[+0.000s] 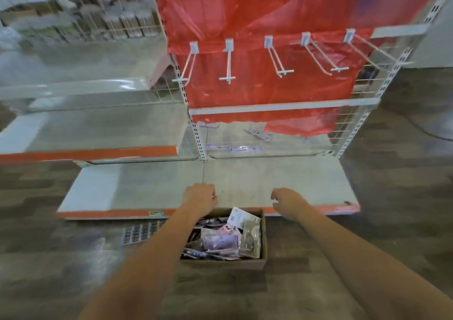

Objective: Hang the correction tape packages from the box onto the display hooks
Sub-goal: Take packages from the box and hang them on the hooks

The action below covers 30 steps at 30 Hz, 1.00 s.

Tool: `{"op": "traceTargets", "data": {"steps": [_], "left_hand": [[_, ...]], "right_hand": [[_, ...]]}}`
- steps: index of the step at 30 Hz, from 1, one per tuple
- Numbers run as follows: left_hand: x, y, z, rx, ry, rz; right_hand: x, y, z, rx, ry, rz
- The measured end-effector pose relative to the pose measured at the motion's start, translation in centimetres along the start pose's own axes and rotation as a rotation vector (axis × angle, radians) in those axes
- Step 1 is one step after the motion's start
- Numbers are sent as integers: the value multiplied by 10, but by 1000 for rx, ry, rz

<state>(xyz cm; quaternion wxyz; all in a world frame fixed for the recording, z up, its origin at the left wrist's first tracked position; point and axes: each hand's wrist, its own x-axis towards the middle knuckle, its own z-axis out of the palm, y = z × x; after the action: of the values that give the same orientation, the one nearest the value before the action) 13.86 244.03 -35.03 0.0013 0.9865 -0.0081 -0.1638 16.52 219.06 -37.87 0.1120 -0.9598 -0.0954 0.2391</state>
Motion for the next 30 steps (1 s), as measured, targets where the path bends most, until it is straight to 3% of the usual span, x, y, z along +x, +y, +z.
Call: {"op": "traceTargets", "data": {"steps": [9, 17, 23, 30], "left_hand": [[58, -47, 213, -50, -153, -12], [121, -88, 369, -270, -283, -12], [148, -92, 415, -205, -262, 54], [154, -94, 412, -201, -274, 125]], "right_hand": [[96, 25, 202, 80, -174, 72], [217, 48, 323, -31, -196, 49], [253, 61, 364, -127, -18, 6], [258, 64, 367, -118, 17, -21]]}}
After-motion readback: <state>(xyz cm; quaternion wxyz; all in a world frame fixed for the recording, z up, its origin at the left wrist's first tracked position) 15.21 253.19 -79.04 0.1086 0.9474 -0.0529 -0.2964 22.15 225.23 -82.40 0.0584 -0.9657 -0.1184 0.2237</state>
